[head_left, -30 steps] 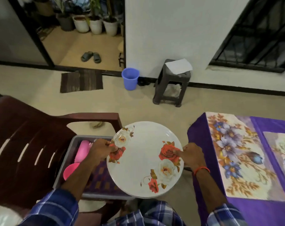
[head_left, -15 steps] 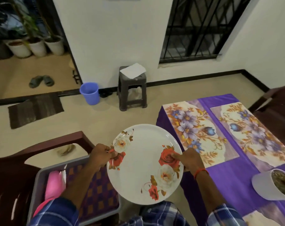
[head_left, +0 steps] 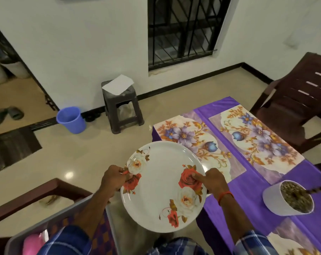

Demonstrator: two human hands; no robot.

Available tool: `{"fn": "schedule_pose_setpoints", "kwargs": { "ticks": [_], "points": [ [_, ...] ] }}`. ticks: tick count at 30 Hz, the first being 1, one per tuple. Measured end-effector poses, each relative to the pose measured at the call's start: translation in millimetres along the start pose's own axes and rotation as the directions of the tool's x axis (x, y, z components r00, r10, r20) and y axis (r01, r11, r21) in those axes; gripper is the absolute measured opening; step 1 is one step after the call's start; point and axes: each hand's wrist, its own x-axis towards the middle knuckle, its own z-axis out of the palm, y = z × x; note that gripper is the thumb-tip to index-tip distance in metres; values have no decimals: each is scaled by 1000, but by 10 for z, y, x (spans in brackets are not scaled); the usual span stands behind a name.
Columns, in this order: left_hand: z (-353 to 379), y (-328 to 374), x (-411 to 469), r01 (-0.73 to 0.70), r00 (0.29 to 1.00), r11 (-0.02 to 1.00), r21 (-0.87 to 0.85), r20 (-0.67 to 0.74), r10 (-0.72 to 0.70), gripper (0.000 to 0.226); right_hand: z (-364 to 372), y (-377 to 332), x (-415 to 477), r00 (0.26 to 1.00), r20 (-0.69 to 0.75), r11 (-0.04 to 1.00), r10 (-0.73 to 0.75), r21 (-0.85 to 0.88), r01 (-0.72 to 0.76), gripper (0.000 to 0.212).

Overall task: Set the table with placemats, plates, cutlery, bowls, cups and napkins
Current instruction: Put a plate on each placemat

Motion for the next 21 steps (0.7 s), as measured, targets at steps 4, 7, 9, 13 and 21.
{"fn": "schedule_pose_setpoints", "kwargs": {
  "ticks": [4, 7, 9, 13, 21],
  "points": [
    [149, 401, 248, 1, 1000, 1000, 4, 7, -1, 20, -91, 31, 303, 998, 4, 995, 55, 78, -55, 46],
    [243, 630, 441, 1, 1000, 999, 33, 23, -2, 21, -140, 85, 486, 996, 6, 990, 85, 110, -85, 45],
    [321, 754, 570, -4, 999, 998, 61, 32, 2, 21, -164, 137, 586, 996, 5, 986, 94, 140, -93, 43],
    [461, 949, 768, -8, 997, 996, 94, 72, 1, 21, -212, 234, 726, 994, 3, 979, 109, 173, -108, 40],
    [643, 1303, 1045, -44, 988, 991, 125, 151, 25, 22, -352, 304, 957, 990, -20, 964, 143, 231, -134, 34]
  ]
}}
